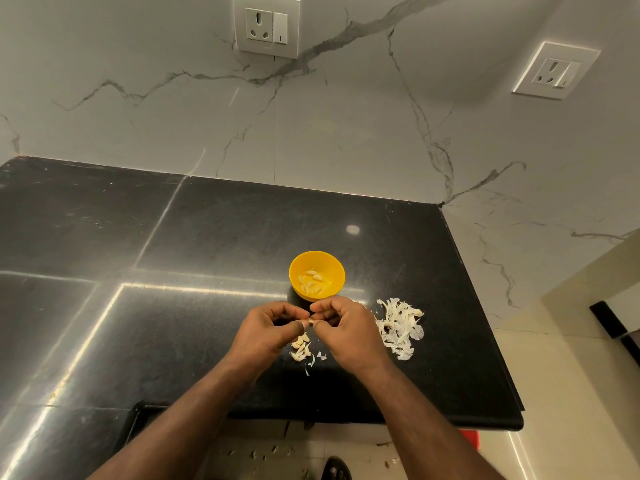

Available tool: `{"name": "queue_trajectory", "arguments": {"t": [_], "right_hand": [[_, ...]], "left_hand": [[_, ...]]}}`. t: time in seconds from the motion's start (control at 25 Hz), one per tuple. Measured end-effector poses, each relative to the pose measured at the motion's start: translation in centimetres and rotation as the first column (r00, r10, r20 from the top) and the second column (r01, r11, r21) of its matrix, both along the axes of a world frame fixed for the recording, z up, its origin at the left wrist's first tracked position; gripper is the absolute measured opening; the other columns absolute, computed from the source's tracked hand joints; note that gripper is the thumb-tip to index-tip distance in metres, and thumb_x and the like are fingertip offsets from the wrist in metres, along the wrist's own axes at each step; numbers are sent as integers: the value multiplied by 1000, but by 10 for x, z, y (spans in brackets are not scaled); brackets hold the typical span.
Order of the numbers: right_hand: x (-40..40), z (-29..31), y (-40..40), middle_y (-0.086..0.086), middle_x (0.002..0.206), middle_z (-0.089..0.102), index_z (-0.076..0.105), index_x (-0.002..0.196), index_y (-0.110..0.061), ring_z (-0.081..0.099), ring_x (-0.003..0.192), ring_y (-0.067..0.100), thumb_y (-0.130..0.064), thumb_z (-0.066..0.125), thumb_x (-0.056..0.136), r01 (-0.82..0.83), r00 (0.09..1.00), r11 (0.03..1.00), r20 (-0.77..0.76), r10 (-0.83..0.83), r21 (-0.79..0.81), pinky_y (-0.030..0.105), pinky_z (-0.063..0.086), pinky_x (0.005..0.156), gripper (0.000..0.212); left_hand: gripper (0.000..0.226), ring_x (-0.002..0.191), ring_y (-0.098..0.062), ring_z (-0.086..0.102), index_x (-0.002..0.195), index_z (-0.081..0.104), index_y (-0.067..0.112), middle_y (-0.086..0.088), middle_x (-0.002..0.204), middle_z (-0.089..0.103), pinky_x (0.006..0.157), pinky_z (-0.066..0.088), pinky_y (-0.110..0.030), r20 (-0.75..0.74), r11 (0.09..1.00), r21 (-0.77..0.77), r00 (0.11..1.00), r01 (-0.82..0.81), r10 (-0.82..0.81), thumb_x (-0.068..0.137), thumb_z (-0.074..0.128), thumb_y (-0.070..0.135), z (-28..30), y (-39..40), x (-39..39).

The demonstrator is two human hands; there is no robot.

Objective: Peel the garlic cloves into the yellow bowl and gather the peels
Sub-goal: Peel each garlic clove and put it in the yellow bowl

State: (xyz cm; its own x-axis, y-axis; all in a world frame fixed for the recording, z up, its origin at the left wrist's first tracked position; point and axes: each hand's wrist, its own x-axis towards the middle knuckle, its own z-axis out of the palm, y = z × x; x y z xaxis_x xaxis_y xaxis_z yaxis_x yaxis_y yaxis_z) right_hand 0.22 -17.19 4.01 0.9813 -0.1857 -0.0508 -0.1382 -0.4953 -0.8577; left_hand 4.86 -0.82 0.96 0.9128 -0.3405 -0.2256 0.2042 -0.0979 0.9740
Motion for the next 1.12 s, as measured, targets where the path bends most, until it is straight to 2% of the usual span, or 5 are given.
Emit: {"name": "queue_trajectory", "arguments": {"t": [0.24, 0.44, 0.68, 0.96, 1.12], "right_hand": [[-1, -6, 10, -12, 87, 68, 68, 100, -25, 63, 81, 4, -14, 66, 87, 45, 995, 988, 91, -32, -150, 21, 51, 71, 18], [-1, -9, 12, -11, 87, 65, 64, 101, -25, 57, 75, 2, -14, 63, 90, 61, 992, 978, 123, -36, -200, 10, 40, 63, 15], [4, -8, -4, -9, 90, 70, 66, 97, -26, 65, 81, 5, -10, 72, 81, 21, 999, 995, 22, -24, 101, 26, 55, 77, 24], [4, -4, -3, -11, 79, 68, 67, 93, -27, 61, 72, 2, -16, 73, 84, -7, 1000, 1000, 15, 7, 16, 20, 52, 66, 16], [7, -4, -3, -6, 78, 67, 66, 90, -23, 57, 67, 0, -9, 68, 82, 20, 1000, 998, 16, -21, 56, 17, 47, 63, 16]], "left_hand": [[12, 71, -13, 67, 84, 78, 13, -7, 78, 77, 68, 54, -32, 46, 1000, 13, 999, -20, 20, 84, 76, 1, 10, -6, -3], [13, 68, -11, 65, 86, 78, 12, -6, 76, 76, 65, 54, -28, 60, 1000, 22, 998, 5, -6, 85, 74, 0, 12, -6, -2], [10, 80, -25, 68, 93, 78, 14, -12, 85, 76, 79, 58, -43, 21, 1000, 25, 1000, -6, 5, 88, 74, 7, 6, 1, 1], [10, 82, -32, 69, 92, 79, 17, -12, 86, 76, 81, 58, -50, 13, 999, 45, 1000, 26, -26, 87, 75, 10, 4, 2, 4], [13, 78, -22, 67, 94, 78, 13, -9, 85, 76, 76, 56, -37, -11, 999, 4, 999, 51, -51, 88, 72, 3, 4, 1, 5]]}}
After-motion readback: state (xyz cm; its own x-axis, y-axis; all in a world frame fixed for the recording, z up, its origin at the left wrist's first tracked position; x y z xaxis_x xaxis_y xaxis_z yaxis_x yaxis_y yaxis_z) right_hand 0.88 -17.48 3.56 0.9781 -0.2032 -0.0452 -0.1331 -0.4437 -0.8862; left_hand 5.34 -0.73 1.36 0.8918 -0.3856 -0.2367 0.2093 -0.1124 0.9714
